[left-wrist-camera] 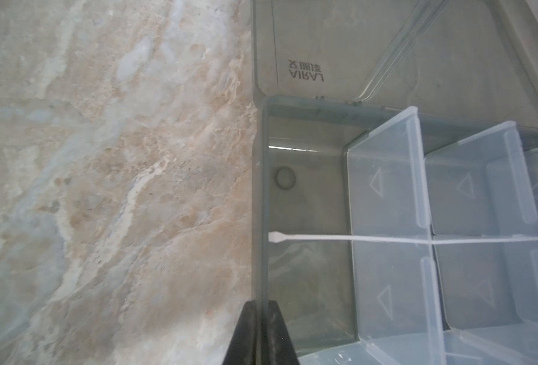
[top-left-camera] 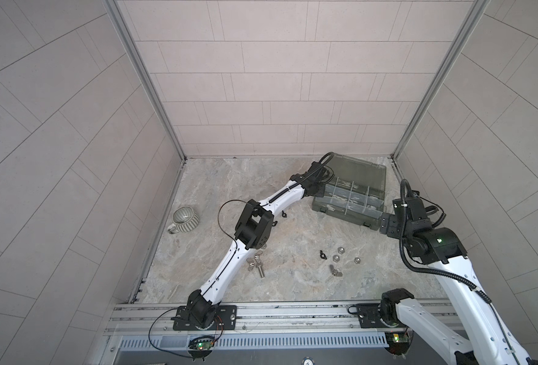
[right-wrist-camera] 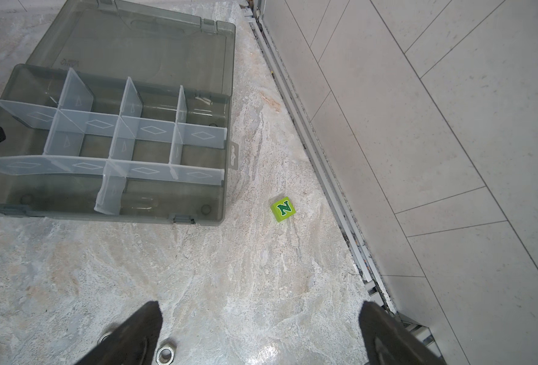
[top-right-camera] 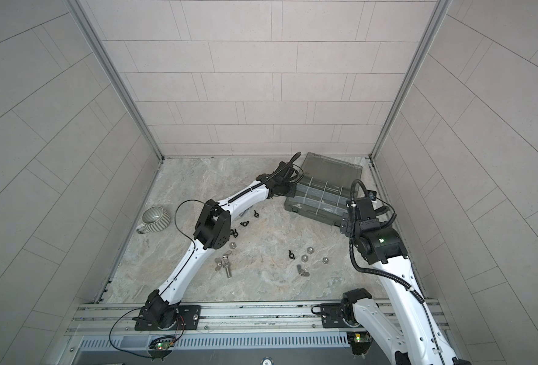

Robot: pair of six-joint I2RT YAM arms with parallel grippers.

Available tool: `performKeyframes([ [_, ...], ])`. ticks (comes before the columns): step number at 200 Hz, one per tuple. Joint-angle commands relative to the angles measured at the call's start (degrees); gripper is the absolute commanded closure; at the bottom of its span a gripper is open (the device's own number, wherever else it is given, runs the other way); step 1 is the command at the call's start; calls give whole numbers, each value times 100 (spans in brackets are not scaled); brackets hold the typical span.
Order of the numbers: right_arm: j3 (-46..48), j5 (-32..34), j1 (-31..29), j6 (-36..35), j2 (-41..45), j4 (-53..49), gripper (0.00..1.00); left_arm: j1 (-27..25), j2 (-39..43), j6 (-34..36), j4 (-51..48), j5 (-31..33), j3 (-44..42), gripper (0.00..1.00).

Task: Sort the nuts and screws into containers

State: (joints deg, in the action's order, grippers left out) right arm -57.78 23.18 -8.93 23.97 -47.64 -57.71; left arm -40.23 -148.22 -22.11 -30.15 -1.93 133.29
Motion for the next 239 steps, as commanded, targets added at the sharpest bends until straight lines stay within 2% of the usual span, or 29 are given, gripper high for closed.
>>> performKeyframes([
  [1,14,95,7,-2,-4,-108,1,62,283,75,-412,188,-514,94],
  [61,113,-146,-19,148,-27,-16,1,256,1214,-195,-175,678,-1955,95],
  [113,198,-198,-18,161,-128,-86,1,418,1736,-482,-347,1073,-2597,96],
  [161,192,-294,-14,233,-266,-163,1,471,2146,-681,-99,991,-3275,96],
  [186,180,-381,-16,183,-304,-199,1,470,2261,-593,-10,895,-3374,78],
  [195,166,-404,-15,163,-351,-244,1,468,2326,-514,0,857,-3365,68],
  [213,178,-512,-15,129,-447,-284,1,456,2505,-298,65,821,-3386,43],
  [239,161,-770,-20,63,-613,-212,1,445,2937,10,231,775,-3501,20],
])
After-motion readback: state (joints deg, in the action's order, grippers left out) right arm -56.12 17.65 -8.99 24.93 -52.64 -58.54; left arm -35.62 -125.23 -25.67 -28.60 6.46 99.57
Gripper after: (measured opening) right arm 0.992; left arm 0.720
